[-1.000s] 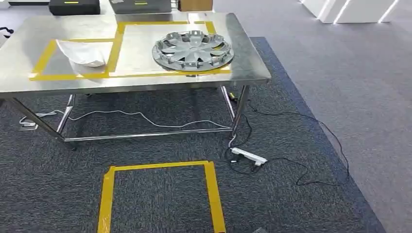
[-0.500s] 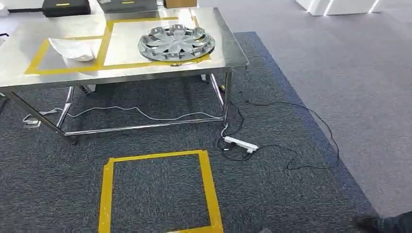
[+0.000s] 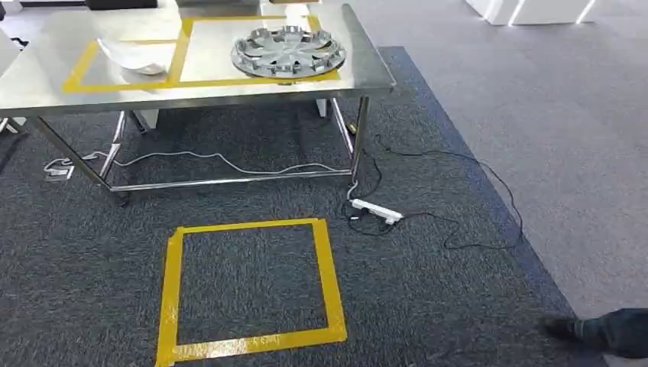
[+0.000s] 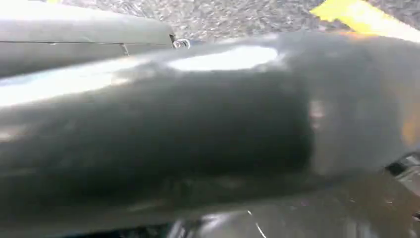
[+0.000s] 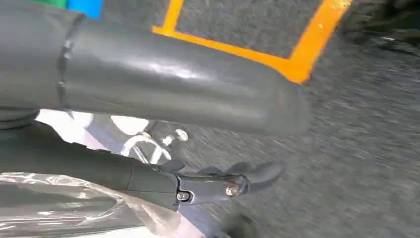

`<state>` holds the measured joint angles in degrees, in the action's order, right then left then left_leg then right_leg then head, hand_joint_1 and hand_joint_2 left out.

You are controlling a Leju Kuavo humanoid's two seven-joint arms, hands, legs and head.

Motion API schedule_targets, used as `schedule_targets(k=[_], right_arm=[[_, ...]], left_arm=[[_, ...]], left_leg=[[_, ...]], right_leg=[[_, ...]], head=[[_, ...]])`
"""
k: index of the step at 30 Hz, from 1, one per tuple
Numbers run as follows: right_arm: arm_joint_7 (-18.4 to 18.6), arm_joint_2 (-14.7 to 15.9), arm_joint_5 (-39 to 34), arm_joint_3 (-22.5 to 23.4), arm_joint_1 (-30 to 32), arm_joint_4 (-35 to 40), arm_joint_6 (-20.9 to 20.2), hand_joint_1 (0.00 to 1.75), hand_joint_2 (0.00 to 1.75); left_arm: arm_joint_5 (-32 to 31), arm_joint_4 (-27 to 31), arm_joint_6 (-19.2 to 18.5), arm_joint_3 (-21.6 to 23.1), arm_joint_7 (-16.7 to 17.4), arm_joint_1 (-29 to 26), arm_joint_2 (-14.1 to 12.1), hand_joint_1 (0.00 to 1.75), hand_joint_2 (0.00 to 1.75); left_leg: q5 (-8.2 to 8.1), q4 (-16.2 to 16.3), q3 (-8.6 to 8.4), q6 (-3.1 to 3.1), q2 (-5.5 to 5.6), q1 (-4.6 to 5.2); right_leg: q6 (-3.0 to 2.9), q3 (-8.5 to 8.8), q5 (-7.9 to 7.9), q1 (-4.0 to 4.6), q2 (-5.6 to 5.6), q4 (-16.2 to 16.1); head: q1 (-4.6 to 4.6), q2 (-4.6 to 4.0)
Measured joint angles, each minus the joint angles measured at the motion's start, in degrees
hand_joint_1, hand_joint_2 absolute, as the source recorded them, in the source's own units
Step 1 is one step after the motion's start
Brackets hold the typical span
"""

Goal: Take the parts from the cabinet and place them on the table.

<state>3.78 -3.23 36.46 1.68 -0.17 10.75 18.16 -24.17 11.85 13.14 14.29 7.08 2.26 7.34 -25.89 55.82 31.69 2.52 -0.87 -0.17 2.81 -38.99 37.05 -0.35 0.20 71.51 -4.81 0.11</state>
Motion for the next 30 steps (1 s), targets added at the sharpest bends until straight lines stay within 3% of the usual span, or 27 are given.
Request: schedule_targets(k=[1,2,3,4,5,6,7,8,10,11,13,14,15,16,17,18,20,21,22,23,24,26,27,28,30], right_arm=[[0.0,0.0,-0.3,0.3,0.0,0.0,-0.2,0.0,0.0],[0.0,0.1,-0.6,0.6,0.0,0.0,-0.2,0.0,0.0],[0.0,0.1,-0.8,0.8,0.0,0.0,-0.3,0.0,0.0],[0.0,0.1,-0.9,0.9,0.0,0.0,-0.3,0.0,0.0],[0.0,0.1,-0.9,1.0,-0.1,0.0,-0.3,0.0,0.0],[0.0,0.1,-0.9,1.1,-0.4,0.0,-0.3,0.0,0.0],[-0.1,0.1,-0.9,1.2,-0.6,0.0,-0.3,0.0,0.0],[-0.1,0.1,-1.0,1.2,-0.6,0.0,-0.4,0.0,0.0],[-0.2,0.1,-1.2,1.4,-0.5,0.0,-0.5,0.0,0.0],[-0.2,0.1,-1.5,1.6,-0.5,-0.1,-0.7,0.0,0.0],[-0.3,0.1,-1.7,1.7,-0.6,-0.1,-0.8,0.0,0.0],[-0.5,0.2,-2.4,2.1,-0.4,-0.1,-0.9,0.0,0.0],[-0.9,0.2,-2.9,2.4,-0.4,-0.1,-1.2,0.0,0.0],[-1.1,0.2,-3.4,2.7,-0.4,-0.1,-1.6,0.0,0.0],[-1.4,0.2,-4.1,3.1,-0.4,-0.1,-1.8,0.0,0.0],[-1.7,0.2,-4.6,3.5,-0.4,-0.1,-2.0,0.0,0.0],[-1.9,0.2,-5.2,4.2,-0.5,-0.1,-2.4,0.0,0.0],[-2.0,0.2,-5.4,4.5,-0.5,-0.1,-2.5,0.0,0.0],[-2.1,0.2,-5.5,4.9,-0.5,-0.1,-2.6,0.0,0.0],[-2.1,0.2,-5.6,5.1,-0.5,-0.1,-2.6,0.0,0.0],[-2.3,0.2,-5.6,5.2,-0.5,-0.1,-2.6,0.0,0.0],[-2.3,0.2,-5.5,5.5,-0.5,-0.1,-2.7,0.0,0.0],[-2.3,0.3,-5.5,5.6,-0.5,-0.1,-2.6,0.0,0.0],[-2.3,0.3,-5.5,5.7,-0.4,-0.1,-2.6,0.0,0.0],[-2.3,0.2,-5.5,5.9,-0.4,-0.1,-2.6,0.0,0.0]], left_arm=[[0.0,0.0,0.0,0.1,0.2,0.0,0.0,0.0,0.0],[-0.1,0.0,0.0,0.3,0.3,0.0,0.0,0.0,0.0],[-0.1,0.0,0.0,0.4,0.3,0.0,0.0,0.0,0.0],[-0.3,0.0,0.0,0.4,0.3,0.1,0.0,0.0,0.0],[-0.3,0.0,0.0,0.5,0.3,0.2,0.0,0.0,0.0],[-0.4,0.0,0.0,0.5,0.4,0.2,-0.1,0.0,0.0],[-0.4,0.0,0.0,0.6,0.4,0.3,0.0,0.0,0.0],[-0.4,0.0,0.0,0.7,0.4,0.3,0.0,0.0,0.0],[-0.5,0.0,0.0,0.8,0.4,0.2,0.0,0.0,0.0],[-0.5,0.0,-0.1,0.8,0.4,0.1,-0.1,0.0,0.0],[-0.6,0.0,-0.1,0.9,0.4,0.0,-0.1,0.0,0.0],[-0.6,0.0,-0.1,1.0,0.6,0.0,-0.1,0.0,0.0],[-0.6,0.0,-0.1,1.1,0.6,0.0,-0.2,0.0,0.0],[-0.5,0.0,-0.2,1.1,0.6,0.1,-0.3,0.0,0.0],[-0.5,0.0,-0.4,1.2,0.6,0.1,-0.3,0.0,0.0],[-0.4,0.0,-0.8,1.2,0.6,0.1,-0.3,0.0,0.0],[-0.4,0.0,-1.0,1.2,0.5,0.2,-0.5,0.0,0.0],[-0.4,0.0,-1.0,1.2,0.3,0.2,-0.5,0.0,0.0],[-0.5,0.0,-1.0,1.2,0.2,0.3,-0.7,0.0,0.0],[-0.6,0.0,-1.0,1.2,0.2,0.4,-0.7,0.0,0.0],[-0.7,0.0,-0.9,1.3,0.2,0.5,-0.7,0.0,0.0],[-0.9,0.0,-0.9,1.3,0.3,0.5,-0.7,0.0,0.0],[-0.9,0.0,-0.9,1.3,0.3,0.4,-0.7,0.0,0.0],[-0.9,0.0,-0.9,1.3,0.3,0.4,-0.7,0.0,0.0],[-1.0,0.0,-0.7,1.3,0.3,0.5,-0.6,0.0,0.0]], left_leg=[[0.88,0.1,1.11,-0.17,-0.06,-0.05],[1.81,0.1,2.3,-0.39,-0.13,-0.13],[2.68,0.2,3.5,-0.66,-0.2,-0.27],[3.41,0.4,4.52,-0.96,-0.21,-0.45],[4.21,0.6,5.04,-1.32,-0.15,-0.51],[4.73,0.9,5.59,-1.71,-0.04,-0.34],[5.39,1.0,5.79,-2.09,-0.02,-0.34],[6.28,0.7,5.76,-2.52,-0.17,-0.46],[7.78,0.0,5.85,-3.51,-0.14,-0.69],[7.11,0.2,6.18,-3.77,0.06,-0.99],[3.35,1.8,6.83,-3.9,0.14,-0.98],[-1.58,5.8,7.74,-3.98,0.15,-0.96],[-5.12,10.4,8.53,-4.12,0.16,-0.94],[-7.57,15.5,9.11,-4.18,0.17,-0.92],[-7.74,18.8,9.03,-4.15,0.18,-0.9],[-6.22,19.7,8.19,-3.97,0.24,-0.83],[-2.26,15.3,3.53,-3.21,0.3,-0.57],[-1.94,10.1,-0.43,-2.62,0.38,-0.3],[-4.05,4.3,-4.55,-1.91,0.5,0.09],[-5.39,0.3,-6.66,-1.73,0.42,0.12],[-5.86,-0.2,-6.34,-1.8,0.4,0.29],[-5.19,-0.3,-5.97,-1.21,0.39,0.58],[-4.33,-0.8,-5.56,-0.85,0.2,0.08],[-3.91,-0.8,-5.06,-0.55,0.04,0.08],[-2.92,-0.8,-3.87,-0.2,0.03,0.13]], right_leg=[[0.22,0.14,-0.49,-0.18,0.0,2.5],[0.46,1.31,-2.8,-0.38,0.01,3.0],[0.67,3.67,-5.86,-0.55,0.0,1.3],[0.82,6.87,-7.71,-0.72,0.0,-2.2],[0.98,11.32,-7.46,-0.96,-0.01,-7.9],[0.89,16.26,-4.89,-1.0,-0.09,-14.4],[0.17,18.63,-3.0,-0.74,-0.31,-19.2],[-0.48,17.91,-2.87,-0.56,-0.28,-18.7],[-1.65,16.86,-3.74,-0.28,-0.21,-18.2],[-2.29,16.16,-4.68,-0.56,0.15,-18.3],[-2.7,15.4,-5.32,-0.45,0.32,-18.2],[-3.2,14.5,-6.18,-0.29,0.46,-18.2],[-3.34,13.58,-6.95,-0.13,0.5,-18.1],[-3.45,12.42,-7.77,0.14,0.51,-17.9],[-3.49,11.3,-8.48,0.34,0.52,-17.6],[-3.51,10.65,-9.08,0.5,0.52,-17.1],[-3.41,7.93,-10.09,0.79,0.5,-16.0],[-3.28,6.9,-10.37,0.82,0.36,-15.5],[-3.08,6.13,-10.75,0.86,0.35,-15.0],[-2.8,5.66,-11.02,1.1,0.31,-14.6],[-2.5,5.41,-11.42,1.06,0.46,-14.5],[-1.66,5.23,-12.27,0.72,0.56,-14.7],[-1.38,4.84,-12.1,0.52,0.38,-14.3],[-0.88,3.82,-10.22,0.51,0.04,-12.9],[-0.2,1.04,-4.64,0.13,-0.06,-5.4]], head=[[0.0,0.02],[0.02,0.02],[0.0,0.0],[-0.02,0.02],[-0.06,0.02],[-0.5,0.02],[-0.72,0.04],[-0.3,0.02],[-0.33,0.02],[-0.24,0.0],[-0.13,0.02],[0.26,0.02],[0.33,0.0],[0.39,0.0],[0.39,0.0],[0.37,0.0],[0.39,0.0],[0.39,0.0],[0.37,0.0],[0.31,0.0],[0.29,0.0],[0.31,0.0],[0.57,0.0],[0.42,0.0],[-0.11,0.0]])
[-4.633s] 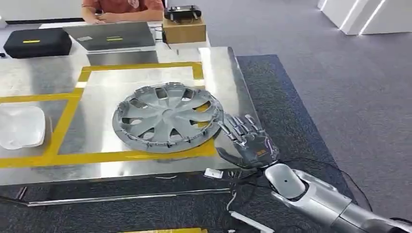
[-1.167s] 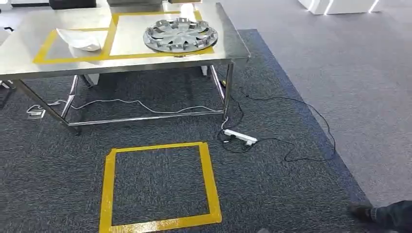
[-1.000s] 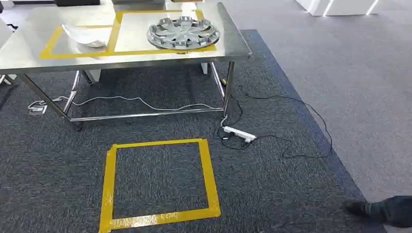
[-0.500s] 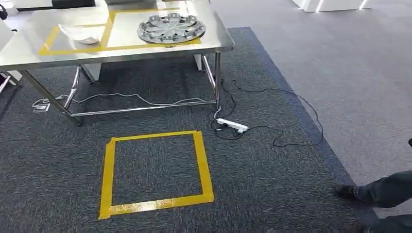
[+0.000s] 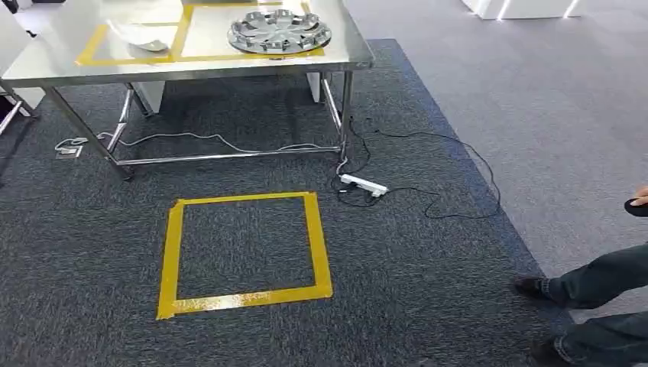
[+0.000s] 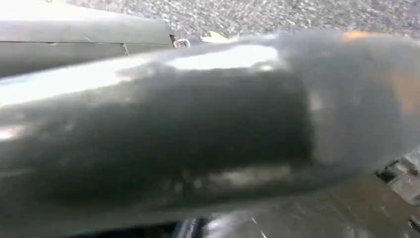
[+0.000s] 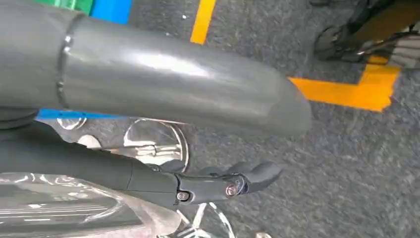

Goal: Take the parts from the cabinet and place them on the table.

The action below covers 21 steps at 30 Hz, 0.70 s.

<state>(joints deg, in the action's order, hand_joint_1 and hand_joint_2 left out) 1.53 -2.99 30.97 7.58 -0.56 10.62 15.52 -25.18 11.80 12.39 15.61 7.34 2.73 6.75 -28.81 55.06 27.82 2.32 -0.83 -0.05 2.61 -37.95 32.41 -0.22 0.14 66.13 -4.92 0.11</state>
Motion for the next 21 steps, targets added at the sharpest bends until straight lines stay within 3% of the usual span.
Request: schedule_targets(k=[1,2,3,4,6,7,8,9,10,11,12,14,21], right_arm=[[0.0,0.0,0.0,0.1,0.0,0.0,0.0,0.0,0.0],[0.0,0.0,0.0,0.2,0.0,0.0,0.0,0.0,0.0],[0.0,0.0,0.0,0.2,0.1,0.0,0.0,0.0,0.0],[0.0,0.0,0.0,0.4,0.2,0.0,0.0,0.0,0.0],[0.0,0.1,0.0,0.5,0.3,0.0,0.0,0.0,0.0],[0.0,0.1,0.0,0.5,0.2,0.0,0.0,0.0,0.0],[0.0,0.0,0.0,0.5,0.0,0.0,0.0,0.0,0.0],[-0.1,0.0,0.1,0.5,0.0,0.0,0.0,0.0,0.0],[-0.1,0.0,0.2,0.5,0.2,0.0,0.0,0.0,0.0],[-0.1,0.0,0.3,0.5,0.4,0.0,0.0,0.0,0.0],[-0.1,0.0,0.4,0.5,0.4,0.0,0.0,0.0,0.0],[-0.2,0.1,0.4,0.6,0.3,0.0,0.0,0.0,0.0],[-0.5,0.1,0.8,0.6,0.3,0.0,-0.1,0.0,0.0]], left_arm=[[0.0,0.0,0.1,0.0,0.0,0.0,0.0,0.0,0.0],[0.0,0.0,0.1,0.0,0.0,-0.1,0.0,0.0,0.0],[0.0,0.0,0.1,0.0,0.0,-0.1,0.0,0.0,0.0],[0.0,0.0,0.1,0.0,0.0,-0.2,0.0,0.0,0.0],[0.0,0.0,0.1,0.0,0.0,-0.2,0.1,0.0,0.0],[0.0,0.0,0.1,0.0,0.0,-0.1,0.1,0.0,0.0],[0.0,0.0,0.1,0.0,0.0,-0.1,0.1,0.0,0.0],[0.0,0.0,0.2,0.0,0.0,0.0,0.1,0.0,0.0],[0.0,0.0,0.3,0.0,0.0,-0.1,0.1,0.0,0.0],[0.0,0.0,0.3,0.0,0.0,-0.1,0.1,0.0,0.0],[0.0,0.0,0.4,0.0,0.0,-0.2,0.1,0.0,0.0],[0.0,0.0,0.4,0.0,0.0,-0.2,0.1,0.0,0.0],[0.0,0.0,0.4,0.0,0.0,-0.2,0.1,0.0,0.0]], left_leg=[[0.47,0.1,0.71,-0.03,-0.05,0.01],[0.92,0.1,1.32,-0.14,-0.09,0.01],[1.31,0.1,1.77,-0.29,-0.1,-0.03],[1.64,0.2,2.13,-0.47,-0.09,-0.09],[1.99,0.6,2.65,-0.94,-0.08,-0.32],[2.14,0.8,2.78,-1.22,-0.1,-0.28],[2.12,1.2,3.17,-1.58,-0.1,0.11],[2.12,1.3,3.4,-1.7,-0.09,0.18],[1.62,1.3,3.42,-0.38,-0.07,0.28],[2.02,1.3,3.42,0.41,-0.06,0.28],[2.24,1.2,3.43,0.2,-0.01,0.22],[2.93,0.8,3.44,-1.14,0.01,-0.04],[3.28,0.7,3.52,-2.14,0.01,-0.26]], right_leg=[[0.32,-1.47,2.35,-0.11,-0.01,4.5],[0.61,-2.1,3.56,-0.25,0.0,7.3],[0.75,-1.42,3.23,-0.44,0.02,7.5],[0.87,0.52,1.83,-0.61,0.04,5.1],[0.98,7.59,-2.54,-0.91,0.09,-5.7],[1.04,10.05,-2.34,-1.03,0.07,-10.3],[0.47,10.25,-2.04,-0.69,-0.15,-11.2],[-0.08,10.03,-2.31,-0.96,-0.14,-11.2],[-0.06,10.01,-2.29,-0.9,-0.04,-11.2],[-0.1,10.05,-2.3,-0.75,0.06,-11.2],[-0.3,10.02,-2.42,-0.65,0.11,-11.2],[-0.67,9.85,-2.58,-0.39,0.12,-11.1],[-1.19,9.56,-2.7,-0.14,0.12,-10.9]], head=[[0.07,0.0],[-0.02,0.0],[0.02,0.0],[0.0,0.0],[0.0,0.0],[-0.02,0.0],[-0.07,0.0],[0.2,0.02],[0.22,0.02],[0.22,0.0],[0.2,0.0],[0.18,0.0],[0.18,0.0]])
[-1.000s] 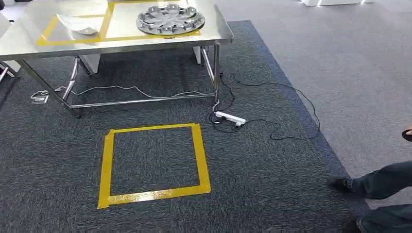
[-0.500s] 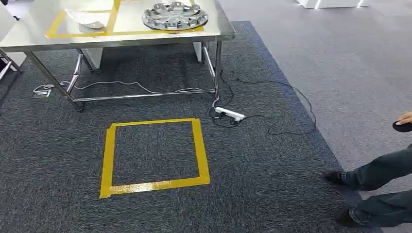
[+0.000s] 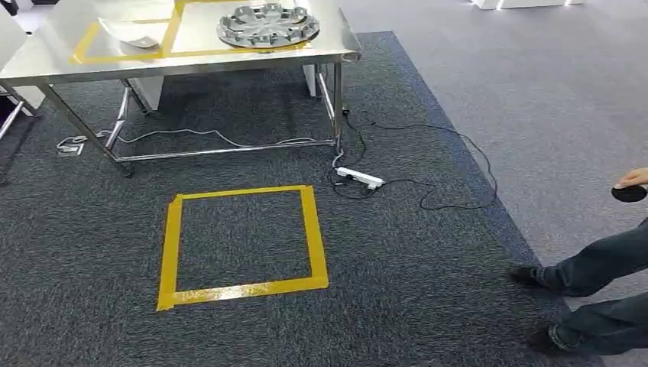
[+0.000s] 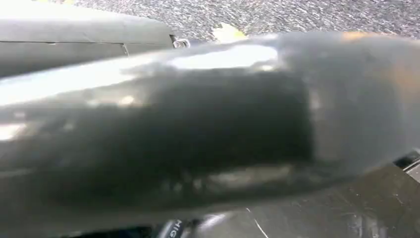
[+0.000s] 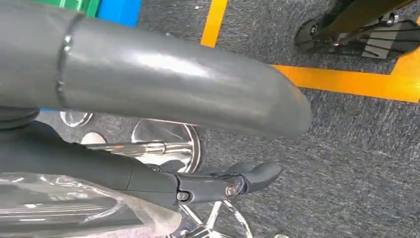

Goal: Take the parts from the cabinet and place them on the table.

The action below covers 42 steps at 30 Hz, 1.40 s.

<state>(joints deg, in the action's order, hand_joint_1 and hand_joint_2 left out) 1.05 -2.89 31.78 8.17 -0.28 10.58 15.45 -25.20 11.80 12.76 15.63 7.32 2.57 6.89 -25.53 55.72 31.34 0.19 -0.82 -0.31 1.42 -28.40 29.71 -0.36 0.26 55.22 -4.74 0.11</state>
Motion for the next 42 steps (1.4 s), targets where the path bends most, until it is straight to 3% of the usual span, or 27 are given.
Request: schedule_targets(k=[9,17,25,32,36,37,38,41,42], right_arm=[[-1.0,0.0,0.1,0.0,0.0,0.0,-0.4,0.0,0.0],[-2.4,0.2,-1.3,0.2,0.0,0.0,-3.8,0.0,0.0],[-2.4,0.3,-1.2,0.8,0.0,0.0,-3.0,0.0,0.0],[-2.2,0.3,-0.2,0.9,-0.1,0.0,-1.2,0.0,0.0],[-2.1,0.3,0.0,0.9,-0.2,0.0,-0.8,0.0,0.0],[-2.1,0.4,0.0,0.9,-0.2,0.0,-0.7,0.0,0.0],[-2.1,0.5,0.0,0.9,-0.2,0.0,-0.5,0.0,0.0],[-2.1,0.6,0.1,0.9,-0.3,0.0,-0.5,0.0,0.0],[-2.1,0.6,0.1,0.9,-0.2,0.0,-0.5,0.0,0.0]], left_arm=[[-0.2,0.0,-1.1,0.0,0.0,0.1,0.0,0.0,0.0],[-0.5,0.0,-2.6,0.3,0.0,0.4,-0.3,0.0,0.0],[-0.5,0.0,-2.4,0.3,0.2,0.4,-0.5,0.0,0.0],[-0.7,0.0,-1.9,0.3,0.2,0.4,-0.6,0.0,0.0],[-0.8,0.0,-1.1,0.3,0.2,0.3,-0.5,0.0,0.0],[-0.8,0.0,-0.9,0.3,0.2,0.3,-0.3,0.0,0.0],[-0.8,0.0,-0.5,0.3,0.2,0.3,-0.2,0.0,0.0],[-0.8,0.0,-0.4,0.3,0.2,0.1,0.1,0.0,0.0],[-0.8,0.0,-0.4,0.3,0.2,0.0,0.1,0.0,0.0]], left_leg=[[-0.07,0.1,0.16,-0.19,0.0,0.11],[-0.09,0.2,0.25,-0.17,0.0,0.13],[-0.09,0.2,0.27,-0.17,0.0,0.14],[-0.47,0.9,0.62,0.42,0.01,0.27],[-0.33,0.8,1.0,1.05,0.15,0.44],[0.31,-0.1,0.64,1.32,0.18,-0.3],[0.53,-0.4,0.68,1.57,0.27,-0.3],[0.84,-0.3,1.37,1.61,0.8,-0.34],[0.93,-0.3,1.53,1.5,1.1,-0.34]], right_leg=[[0.01,-0.11,0.0,-0.16,-0.01,0.0],[0.02,-0.15,-0.02,-0.19,-0.01,0.0],[0.03,-0.17,-0.03,-0.19,-0.01,0.0],[0.25,-0.19,-0.11,-0.3,0.01,0.1],[0.93,0.5,-0.36,-0.33,0.19,-0.2],[1.12,0.17,0.13,-0.47,0.1,0.1],[1.34,-0.7,1.67,-0.38,-0.04,1.6],[2.05,-6.83,8.62,-0.64,-0.12,15.2],[2.24,-8.21,9.31,-0.76,-0.13,18.2]], head=[[0.0,0.0],[0.0,0.0],[0.0,0.0],[0.0,0.0],[0.04,0.02],[0.07,0.02],[-0.15,0.0],[-0.33,0.02],[-0.39,0.02]])
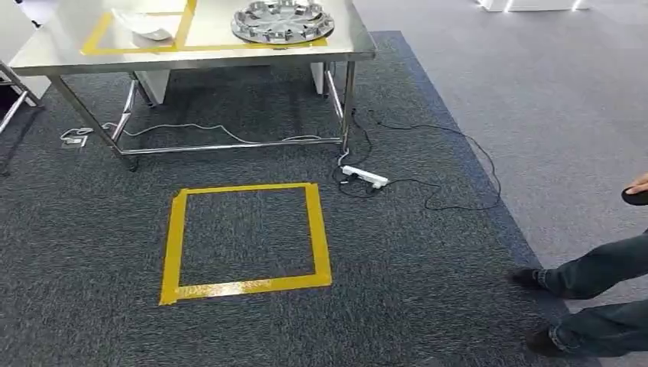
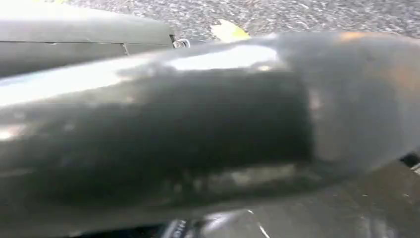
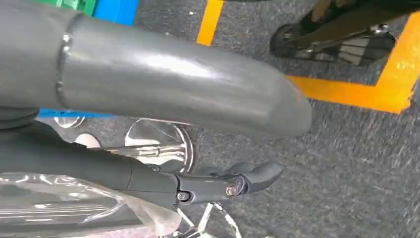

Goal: Take the parts from the cabinet and place them on the table.

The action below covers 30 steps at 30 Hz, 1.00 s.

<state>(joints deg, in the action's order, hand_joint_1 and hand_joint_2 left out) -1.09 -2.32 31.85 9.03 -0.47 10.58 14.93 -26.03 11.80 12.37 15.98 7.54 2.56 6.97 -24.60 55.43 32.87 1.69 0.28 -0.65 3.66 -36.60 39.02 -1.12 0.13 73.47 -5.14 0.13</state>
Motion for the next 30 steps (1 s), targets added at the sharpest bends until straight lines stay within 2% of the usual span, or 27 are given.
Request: schedule_targets(k=[1,2,3,4,5,6,7,9,10,11,12,14,15,16,17,18,19,20,21,24,25,26,27,28,29,30], right_arm=[[0.0,0.0,0.0,0.0,0.1,0.0,0.0,0.0,0.0],[0.0,0.1,0.0,0.0,0.2,0.0,0.0,0.0,0.0],[0.0,0.2,0.0,0.0,0.2,0.0,0.1,0.0,0.0],[0.0,0.2,-0.1,0.1,0.2,0.0,0.1,0.0,0.0],[-0.1,0.2,-0.2,0.1,0.1,0.0,0.1,0.0,0.0],[-0.1,0.2,-0.4,0.1,0.2,0.0,0.1,0.0,0.0],[-0.1,0.2,-0.4,0.1,0.1,0.0,0.2,0.0,0.0],[-0.1,0.2,-0.5,0.2,0.1,0.0,0.3,0.0,0.0],[-0.1,0.2,-0.5,0.2,0.2,0.0,0.4,0.0,0.0],[-0.1,0.2,-0.6,0.3,0.2,0.0,0.4,0.0,0.0],[-0.1,0.2,-0.7,0.5,0.2,0.0,0.6,0.0,0.0],[-0.1,0.2,-0.7,0.6,0.4,0.0,0.7,0.0,0.0],[-0.1,0.2,-0.7,0.6,0.5,0.0,0.7,0.0,0.0],[-0.1,0.2,-0.8,0.6,0.5,0.0,0.6,0.0,0.0],[-0.1,0.2,-1.0,0.7,0.5,0.0,0.6,0.0,0.0],[-0.1,0.2,-1.0,0.7,0.4,0.0,0.6,0.0,0.0],[-0.1,0.2,-1.1,0.8,0.3,0.0,0.6,0.0,0.0],[0.0,0.2,-1.1,0.9,0.2,0.0,0.7,0.0,0.0],[0.0,0.2,-1.0,1.0,0.3,0.0,0.7,0.0,0.0],[0.0,0.2,-0.9,1.0,-0.1,0.0,0.8,0.0,0.0],[0.0,0.2,-0.9,1.0,-0.3,0.0,0.9,0.0,0.0],[0.0,0.2,-0.8,1.0,-0.5,0.0,0.9,0.0,0.0],[-0.1,0.2,-0.7,1.0,-0.4,0.0,0.9,0.0,0.0],[-0.1,0.2,-0.6,0.9,-0.4,0.0,0.7,0.0,0.0],[-0.1,0.2,-0.4,0.9,-0.2,0.0,0.7,0.0,0.0],[-0.1,0.2,-0.1,0.9,-0.2,0.0,0.7,0.0,0.0]], left_arm=[[0.0,0.0,0.0,0.0,0.0,-0.1,0.0,0.0,0.0],[0.0,0.0,0.0,0.0,0.0,-0.1,0.0,0.0,0.0],[0.0,0.0,0.0,0.0,0.0,-0.1,0.1,0.0,0.0],[0.0,0.0,0.0,0.0,0.0,0.0,0.2,0.0,0.0],[0.0,0.0,0.1,0.0,0.0,0.1,0.2,0.0,0.0],[0.0,0.0,0.2,0.0,0.0,0.2,0.2,0.0,0.0],[0.0,0.0,0.3,0.0,0.0,0.1,0.2,0.0,0.0],[0.1,0.0,0.5,0.0,0.0,0.0,0.2,0.0,0.0],[0.2,0.0,0.5,0.0,0.0,-0.1,0.2,0.0,0.0],[0.2,0.0,0.6,0.0,0.0,-0.1,0.2,0.0,0.0],[0.2,0.0,0.6,0.0,0.0,-0.1,0.2,0.0,0.0],[0.2,0.0,0.4,0.0,0.1,-0.1,0.1,0.0,0.0],[0.2,0.0,0.1,0.0,0.1,-0.1,0.1,0.0,0.0],[0.2,0.0,-0.1,0.0,0.2,-0.1,0.0,0.0,0.0],[0.2,0.0,-0.1,0.0,0.2,-0.2,0.0,0.0,0.0],[0.1,0.0,0.1,0.0,0.2,-0.2,-0.1,0.0,0.0],[0.0,0.0,0.3,0.0,0.3,-0.3,-0.1,0.0,0.0],[0.0,0.0,0.5,0.0,0.3,-0.3,-0.1,0.0,0.0],[-0.2,0.0,0.7,0.0,0.4,-0.3,-0.1,0.0,0.0],[-0.2,0.0,1.0,0.0,0.6,-0.7,-0.1,0.0,0.0],[-0.2,0.0,1.0,0.0,0.7,-0.8,0.0,0.0,0.0],[-0.2,0.0,1.0,0.0,0.7,-0.9,0.0,0.0,0.0],[-0.3,0.0,1.0,0.0,0.7,-0.8,0.0,0.0,0.0],[-0.4,0.0,1.0,0.0,0.7,-0.5,0.1,0.0,0.0],[-0.4,0.0,1.0,0.0,0.7,-0.5,0.2,0.0,0.0],[-0.5,0.0,1.0,0.0,0.7,-0.5,0.3,0.0,0.0]], left_leg=[[0.12,0.0,0.07,-0.18,0.42,-0.06],[0.26,0.1,0.14,-0.4,0.93,-0.19],[0.39,0.2,0.26,-0.67,1.64,-0.41],[0.42,0.6,0.47,-1.08,2.27,-0.66],[0.46,1.1,0.81,-1.62,2.83,-0.61],[0.39,1.4,1.09,-2.11,3.36,-0.38],[0.66,1.2,1.18,-2.49,3.58,-0.28],[1.24,0.8,1.32,-3.32,4.52,-0.58],[1.32,1.0,1.42,-3.55,4.87,-0.75],[-0.26,2.5,1.99,-3.47,2.87,-0.67],[-3.08,6.1,3.44,-3.49,1.29,-0.61],[-8.42,16.1,7.29,-3.62,0.44,-0.61],[-9.91,19.8,8.51,-3.56,0.41,-0.59],[-9.9,20.6,8.38,-3.43,0.4,-0.54],[-8.61,18.8,6.92,-3.18,0.32,-0.44],[-6.44,14.4,4.33,-2.79,-0.03,-0.27],[-4.03,8.7,1.15,-2.24,-0.95,-0.02],[-2.31,4.0,-1.3,-1.49,-3.42,0.48],[-3.14,2.8,-1.86,-1.25,-4.87,1.05],[-3.3,2.5,-1.16,-0.91,-3.28,1.25],[-3.02,1.9,-1.25,-0.5,-2.65,1.03],[-2.71,1.6,-1.39,-0.19,-2.21,0.74],[-2.51,1.5,-1.23,0.15,-1.78,0.6],[-2.37,1.5,-0.96,0.36,-0.99,0.61],[-2.27,1.5,-0.76,0.5,-0.29,0.69],[-2.18,1.5,-0.64,0.59,0.38,0.78]], right_leg=[[0.18,0.11,-0.86,-0.22,0.0,-0.2],[0.31,1.57,-2.83,-0.41,-0.01,-2.8],[0.52,4.22,-5.54,-0.64,-0.24,-8.0],[0.75,7.43,-8.03,-0.95,-1.12,-14.0],[1.09,9.44,-7.67,-1.44,-4.34,-17.9],[0.02,9.24,-7.62,-0.94,-4.41,-17.9],[-0.64,9.1,-7.72,-0.89,-3.4,-17.6],[-1.5,9.04,-7.79,-0.55,-2.56,-17.3],[-2.19,8.93,-8.2,-0.86,-1.75,-17.5],[-2.72,8.83,-8.43,-0.78,-0.88,-17.5],[-3.24,8.64,-8.52,-0.58,-0.3,-17.5],[-3.49,8.25,-8.62,-0.09,1.28,-17.4],[-3.54,8.08,-8.65,0.13,2.15,-17.4],[-3.55,8.04,-8.65,0.31,2.91,-17.4],[-3.55,8.12,-8.65,0.46,3.64,-17.4],[-3.54,8.74,-8.63,0.56,4.34,-17.4],[-3.52,8.98,-8.59,0.64,4.95,-17.3],[-3.38,9.04,-8.49,0.7,5.47,-17.4],[-3.01,8.8,-8.26,1.22,6.18,-17.0],[-2.29,8.73,-8.33,1.15,7.88,-17.1],[-1.88,8.99,-8.08,1.12,8.42,-17.1],[-1.41,8.37,-7.11,0.82,5.68,-16.3],[-1.22,7.3,-5.51,0.69,2.55,-14.1],[-1.05,5.08,-3.0,0.54,0.81,-9.4],[-0.96,2.48,-0.67,0.52,0.24,-3.9],[-0.93,0.73,0.45,0.54,0.06,-0.4]], head=[[0.07,0.0],[0.02,0.0],[0.04,0.0],[0.02,0.0],[-0.09,0.0],[-0.29,0.0],[0.11,0.0],[0.29,0.0],[0.35,0.0],[0.48,-0.02],[0.94,-0.02],[1.07,-0.02],[1.07,-0.02],[1.07,-0.02],[1.09,-0.02],[1.09,-0.02],[1.09,-0.02],[1.09,-0.02],[1.11,-0.02],[0.9,-0.02],[0.94,-0.02],[0.85,-0.02],[0.53,0.0],[0.42,-0.02],[0.42,-0.02],[0.42,0.0]])
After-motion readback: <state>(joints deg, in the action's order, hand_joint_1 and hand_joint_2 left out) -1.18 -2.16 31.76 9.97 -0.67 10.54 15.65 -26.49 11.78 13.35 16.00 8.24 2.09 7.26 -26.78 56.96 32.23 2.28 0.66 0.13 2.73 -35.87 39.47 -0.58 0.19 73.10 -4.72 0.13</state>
